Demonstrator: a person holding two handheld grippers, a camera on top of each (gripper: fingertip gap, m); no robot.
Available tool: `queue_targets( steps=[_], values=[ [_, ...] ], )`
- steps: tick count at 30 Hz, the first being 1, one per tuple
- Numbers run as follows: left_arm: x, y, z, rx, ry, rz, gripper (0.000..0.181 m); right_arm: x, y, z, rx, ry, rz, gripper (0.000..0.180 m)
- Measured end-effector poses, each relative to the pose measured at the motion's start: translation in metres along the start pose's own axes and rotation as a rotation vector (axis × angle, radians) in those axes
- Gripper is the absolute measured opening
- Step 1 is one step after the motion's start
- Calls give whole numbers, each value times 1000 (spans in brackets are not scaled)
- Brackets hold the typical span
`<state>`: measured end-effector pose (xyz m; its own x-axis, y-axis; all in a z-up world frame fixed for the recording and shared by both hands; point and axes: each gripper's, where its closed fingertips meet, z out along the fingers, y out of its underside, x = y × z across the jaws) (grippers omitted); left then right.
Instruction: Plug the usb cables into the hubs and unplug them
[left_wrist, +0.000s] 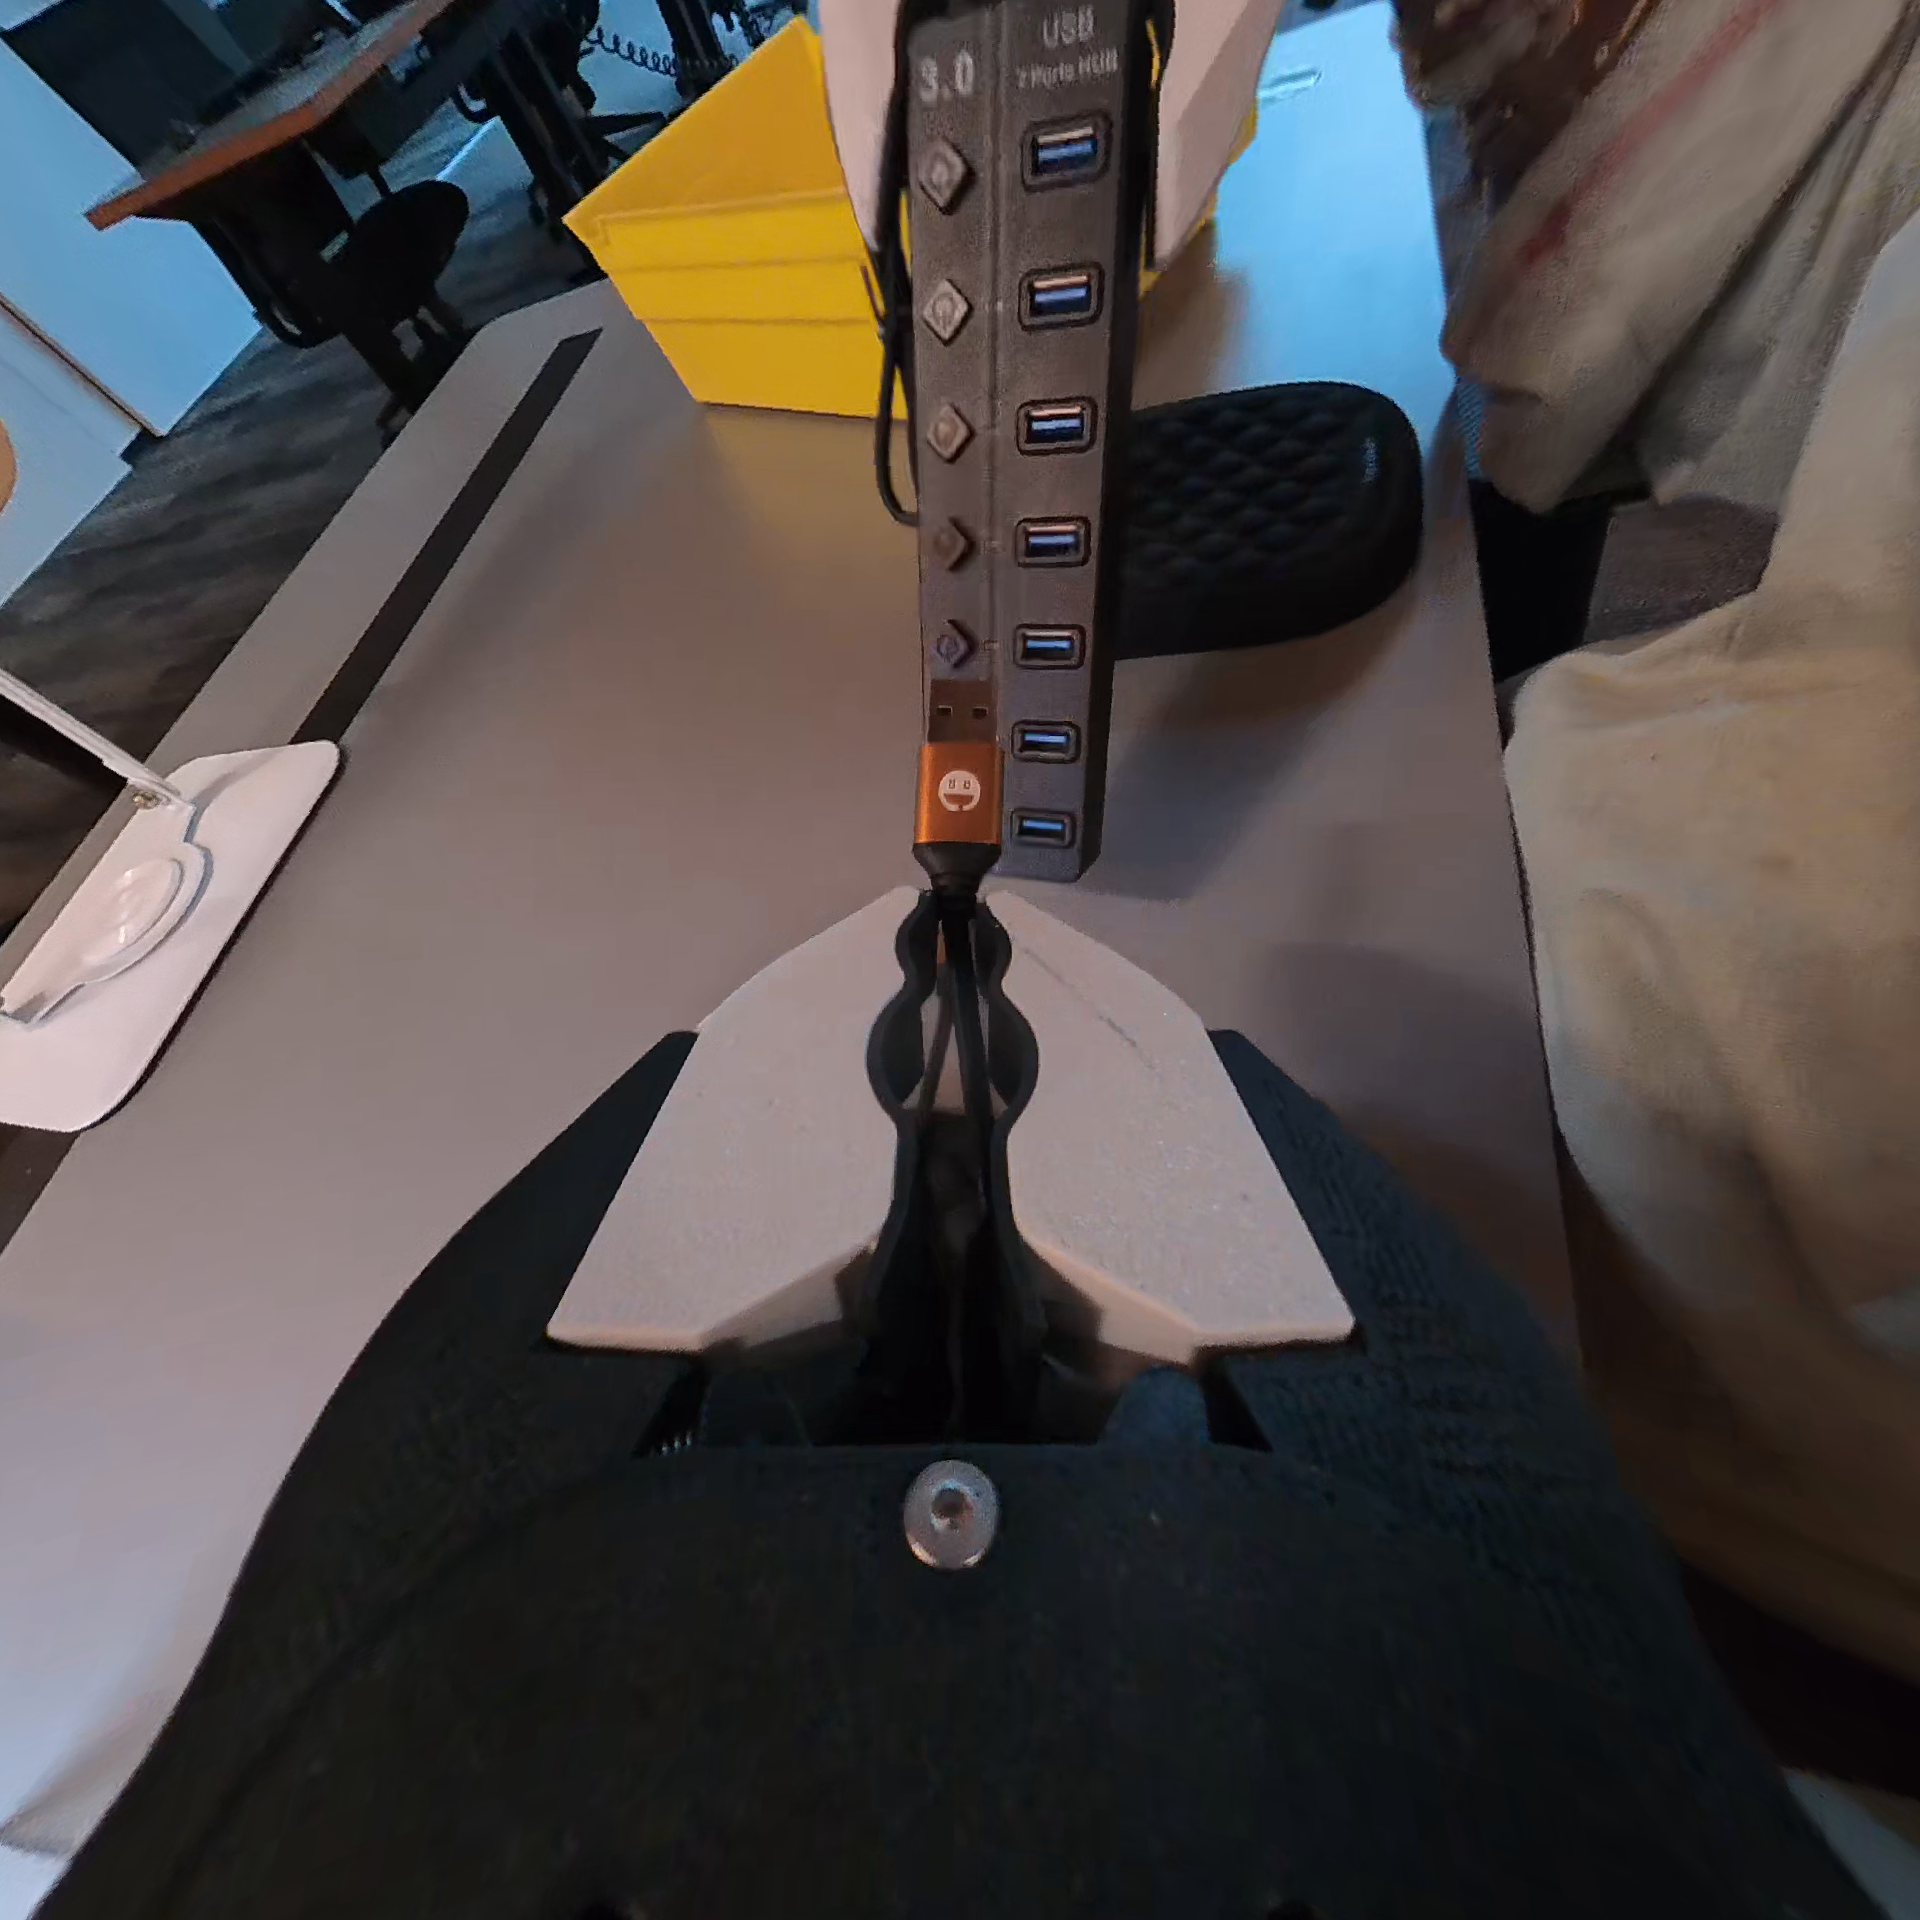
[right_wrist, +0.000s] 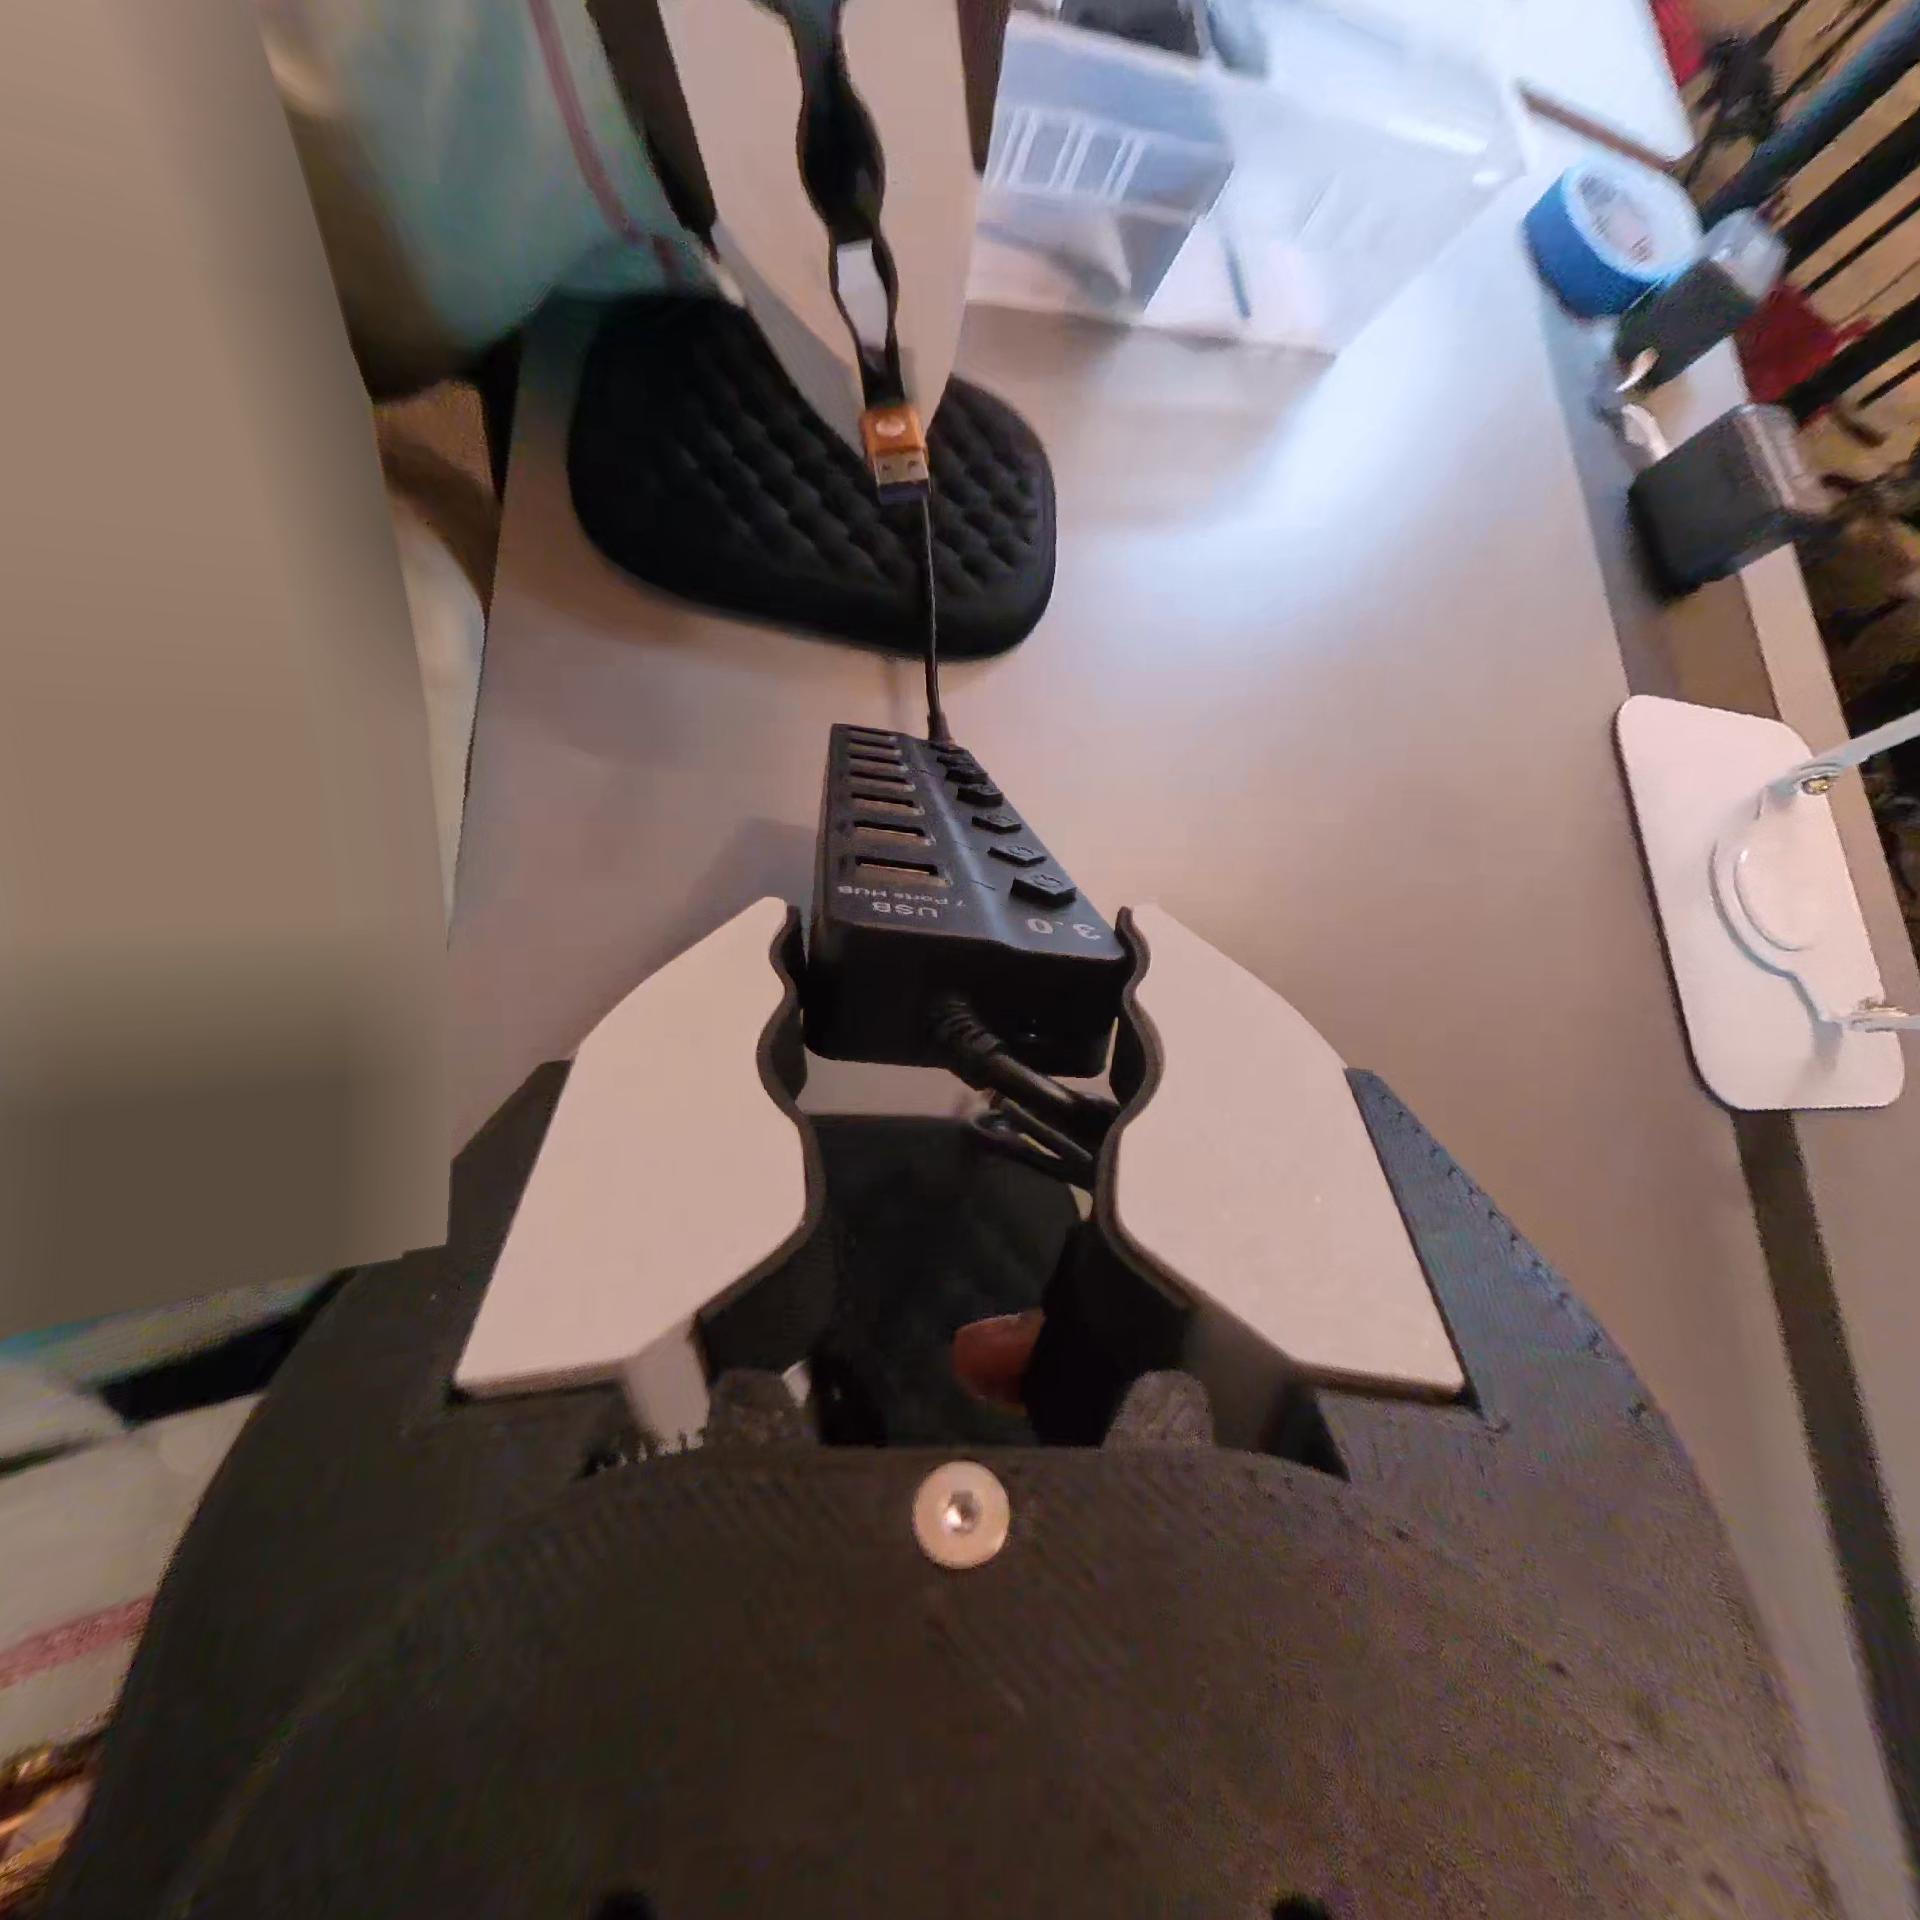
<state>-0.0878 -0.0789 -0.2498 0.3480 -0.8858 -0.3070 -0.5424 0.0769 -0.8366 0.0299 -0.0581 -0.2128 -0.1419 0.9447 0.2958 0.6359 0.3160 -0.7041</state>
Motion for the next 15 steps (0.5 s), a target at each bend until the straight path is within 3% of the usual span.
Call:
queue_targets(
  steps=[7, 15],
  values=[
    [-1, 11, 0, -71, -23, 18, 7, 7, 17, -9, -283, -84, -68, 58],
    [4, 11, 6, -104, -15, 52, 7, -13, 60, -18, -16, -30, 85, 58]
  ],
)
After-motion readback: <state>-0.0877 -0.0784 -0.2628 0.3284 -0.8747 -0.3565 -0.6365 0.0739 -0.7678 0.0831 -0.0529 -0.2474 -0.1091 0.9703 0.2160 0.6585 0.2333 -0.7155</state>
